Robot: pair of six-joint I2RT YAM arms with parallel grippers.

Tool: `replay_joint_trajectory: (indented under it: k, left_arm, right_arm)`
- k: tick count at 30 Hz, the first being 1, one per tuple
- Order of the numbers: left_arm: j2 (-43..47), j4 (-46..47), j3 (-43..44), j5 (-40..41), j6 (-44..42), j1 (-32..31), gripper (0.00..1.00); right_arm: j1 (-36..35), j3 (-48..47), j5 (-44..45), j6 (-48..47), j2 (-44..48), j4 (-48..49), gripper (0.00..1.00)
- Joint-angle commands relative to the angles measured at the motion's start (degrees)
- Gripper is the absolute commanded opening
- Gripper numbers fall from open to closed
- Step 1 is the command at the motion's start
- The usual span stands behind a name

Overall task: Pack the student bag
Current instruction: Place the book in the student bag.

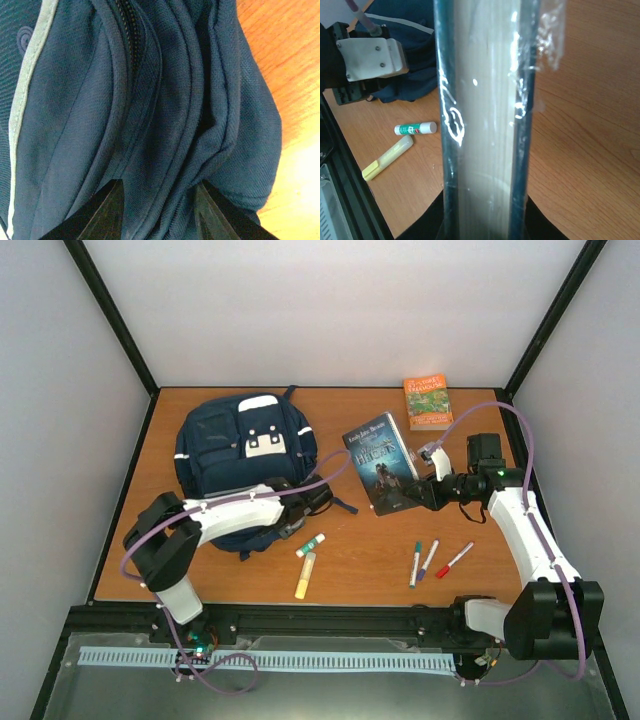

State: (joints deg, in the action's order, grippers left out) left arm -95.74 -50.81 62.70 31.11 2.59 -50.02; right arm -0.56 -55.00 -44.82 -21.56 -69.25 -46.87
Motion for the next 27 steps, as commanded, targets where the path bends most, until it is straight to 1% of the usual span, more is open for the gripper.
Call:
replay_joint_trajectory:
  k: [1,3,5,6,7,11,13,16,20,24,27]
  left_arm:
    - [-2.7,1.0,2.6,6.1,-0.4,-0.6,0.40]
    - [-3.0,1.4,2.9,7.6,-0.5,-0.6,0.41]
    - [-2.8,1.7,3.3,7.5,-0.8,-0.6,0.42]
    - [-2.7,1.7,3.4,7.0,-0.9,-0.6,0.40]
    - [-2.6,1.7,3.7,6.2,-1.3,-0.5,0.32]
    - [-2.4,0.8,6.0,5.7,-1.4,-0.6,0.09]
    - [-2.1,0.4,7.8,6.6,-1.8,-0.6,0.02]
    - [-0.8,0.8,10.2,7.4,-2.4,-0.6,0.01]
    - [0.8,0.7,13.7,9.6,-3.4,-0.5,0.01]
    - [1.9,0.9,17.7,11.2,-4.5,-0.4,0.01]
    - [2.6,1.4,20.2,11.4,-5.6,-0.2,0.01]
  right_arm:
    - [0.1,-0.3,-5.9,-1.0,1.1,5.2,0.03]
    - [0.1,-0.3,-5.9,-0.9,1.1,5.3,0.03]
    - [0.1,-0.1,-5.9,-0.6,1.3,5.4,0.03]
    - [0.1,0.0,-5.9,-0.4,1.3,5.6,0.03]
    - [0.1,0.0,-6.0,-0.1,1.3,5.7,0.03]
    - [0.1,0.2,-6.2,2.5,0.9,6.8,0.03]
    - [0.1,0.3,-6.3,4.6,0.4,7.4,0.03]
    - [0.1,-1.0,-6.4,7.4,-1.5,6.9,0.03]
    - [0.1,-5.6,-5.8,10.8,-5.5,2.6,0.03]
    - [-0.1,-10.6,-13.0,11.9,-11.2,-5.7,0.03]
    - [-0.4,-12.9,-15.9,12.0,-13.6,-10.3,0.03]
